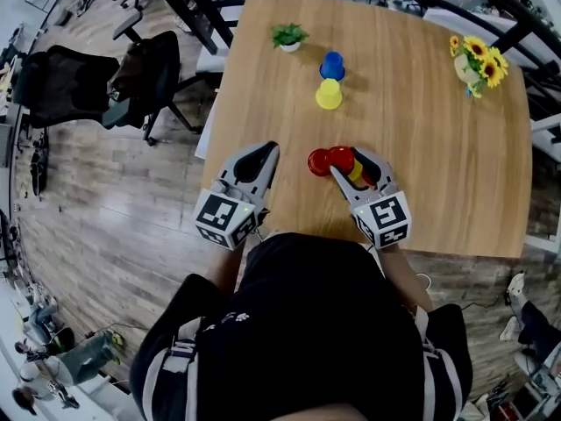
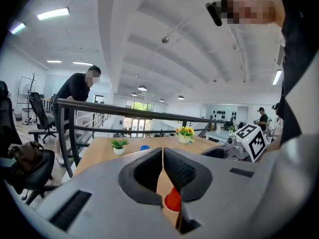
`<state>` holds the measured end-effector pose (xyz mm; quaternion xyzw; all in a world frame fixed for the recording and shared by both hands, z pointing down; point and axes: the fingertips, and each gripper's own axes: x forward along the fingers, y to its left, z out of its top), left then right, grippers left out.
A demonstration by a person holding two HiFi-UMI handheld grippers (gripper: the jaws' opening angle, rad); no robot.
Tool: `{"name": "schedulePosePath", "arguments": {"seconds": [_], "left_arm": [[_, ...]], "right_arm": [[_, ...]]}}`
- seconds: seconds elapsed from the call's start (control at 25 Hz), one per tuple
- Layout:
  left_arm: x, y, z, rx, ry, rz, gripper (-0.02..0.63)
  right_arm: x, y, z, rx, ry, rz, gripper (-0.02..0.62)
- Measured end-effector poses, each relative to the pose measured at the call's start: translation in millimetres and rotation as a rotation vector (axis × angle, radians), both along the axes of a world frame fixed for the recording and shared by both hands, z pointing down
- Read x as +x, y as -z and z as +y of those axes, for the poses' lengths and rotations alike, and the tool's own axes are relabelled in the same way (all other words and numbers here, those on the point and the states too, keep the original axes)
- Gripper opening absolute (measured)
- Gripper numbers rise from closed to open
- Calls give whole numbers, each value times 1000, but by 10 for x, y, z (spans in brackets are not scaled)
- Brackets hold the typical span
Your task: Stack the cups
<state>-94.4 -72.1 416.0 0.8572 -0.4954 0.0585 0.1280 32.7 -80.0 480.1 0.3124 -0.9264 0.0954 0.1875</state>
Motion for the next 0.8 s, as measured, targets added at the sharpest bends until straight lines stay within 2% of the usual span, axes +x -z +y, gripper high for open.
{"name": "schedulePosePath", "arguments": {"seconds": [0.64,0.8], "left_arm": [[-54,-3,10,3,8,-5,18],[-64,-11,-5,2,11,-5,17]], "right_arm": [[-134,-52,-10,3,20,-13,219],[-126,-38,-11,-2,17,-32,247]]}}
